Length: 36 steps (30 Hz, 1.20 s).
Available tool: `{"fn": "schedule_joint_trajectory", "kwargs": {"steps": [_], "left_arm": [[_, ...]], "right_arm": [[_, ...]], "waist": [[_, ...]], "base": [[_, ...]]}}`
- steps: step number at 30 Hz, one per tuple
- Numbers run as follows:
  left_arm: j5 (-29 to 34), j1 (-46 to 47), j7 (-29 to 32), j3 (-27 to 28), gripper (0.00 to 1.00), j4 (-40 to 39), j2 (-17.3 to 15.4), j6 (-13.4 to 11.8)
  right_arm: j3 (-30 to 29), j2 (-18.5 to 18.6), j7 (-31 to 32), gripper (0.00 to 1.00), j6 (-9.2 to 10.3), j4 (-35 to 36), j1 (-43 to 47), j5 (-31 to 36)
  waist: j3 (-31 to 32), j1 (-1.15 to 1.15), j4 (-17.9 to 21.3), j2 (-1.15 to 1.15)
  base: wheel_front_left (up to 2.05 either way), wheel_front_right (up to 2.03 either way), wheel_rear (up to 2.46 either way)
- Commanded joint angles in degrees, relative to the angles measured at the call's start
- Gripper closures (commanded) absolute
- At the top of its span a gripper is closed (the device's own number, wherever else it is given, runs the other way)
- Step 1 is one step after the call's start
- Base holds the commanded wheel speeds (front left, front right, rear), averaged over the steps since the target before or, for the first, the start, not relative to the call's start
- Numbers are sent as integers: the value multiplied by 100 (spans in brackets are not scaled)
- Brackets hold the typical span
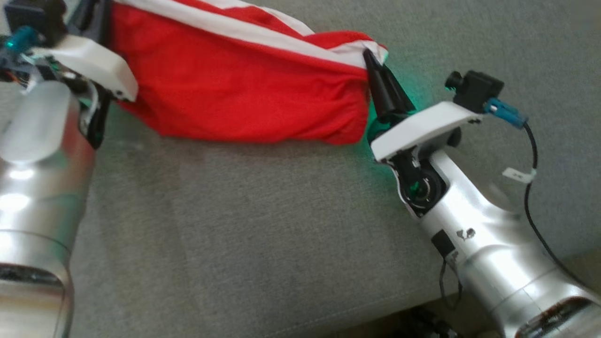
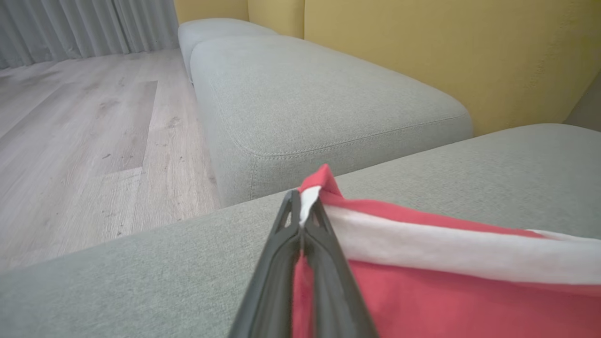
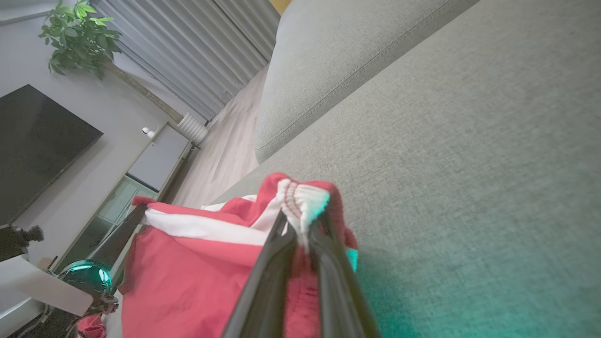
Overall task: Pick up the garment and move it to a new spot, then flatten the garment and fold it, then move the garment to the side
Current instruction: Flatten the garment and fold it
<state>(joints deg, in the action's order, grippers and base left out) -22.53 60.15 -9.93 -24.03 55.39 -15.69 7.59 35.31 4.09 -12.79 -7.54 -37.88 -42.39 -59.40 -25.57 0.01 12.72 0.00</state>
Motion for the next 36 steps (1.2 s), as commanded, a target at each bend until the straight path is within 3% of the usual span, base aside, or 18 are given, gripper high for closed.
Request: {"fn": "schedule_joint_trajectory", "kwargs": {"steps": [1,11,12,13,14,15,16,26,36], "left_arm": [[-64,357,-101,73,100,6,-300,-11],[44,900,-328,-81,100,888,-325,-158],[33,887,-325,-87,100,987,-306,-161],[24,873,-329,-96,100,1069,-288,-157],[26,853,-335,-118,60,1138,-269,-149],[21,832,-340,-139,6,1199,-244,-138],[11,815,-348,-155,0,1248,-218,-126],[-92,417,-492,-168,0,1312,-96,-92],[85,-1178,-506,479,0,-487,-54,-739]], "right_arm": [[185,-120,-112,100,5,142,-144,-137],[280,-121,-218,100,5,271,-368,-348],[258,-121,-218,58,5,281,-359,-296],[235,-121,-218,3,5,294,-347,-241],[224,-121,-219,0,5,301,-334,-162],[189,-121,-219,0,5,311,-318,-69],[144,-121,-219,0,5,317,-288,12],[-553,-121,-220,0,5,491,199,1169],[-1903,-121,-220,0,5,1049,1257,3208]], "waist": [[-200,-1,171,0],[-403,-1,340,0],[-405,-1,338,0],[-402,-1,331,0],[-396,-1,317,0],[-387,-1,295,0],[-375,-1,270,0],[-28,-1,40,0],[619,-1,-258,0]], "base": [[0,0,0],[0,0,0],[0,0,0],[0,0,0],[0,0,0],[0,0,0],[0,0,0],[0,0,0],[0,0,0]]}}
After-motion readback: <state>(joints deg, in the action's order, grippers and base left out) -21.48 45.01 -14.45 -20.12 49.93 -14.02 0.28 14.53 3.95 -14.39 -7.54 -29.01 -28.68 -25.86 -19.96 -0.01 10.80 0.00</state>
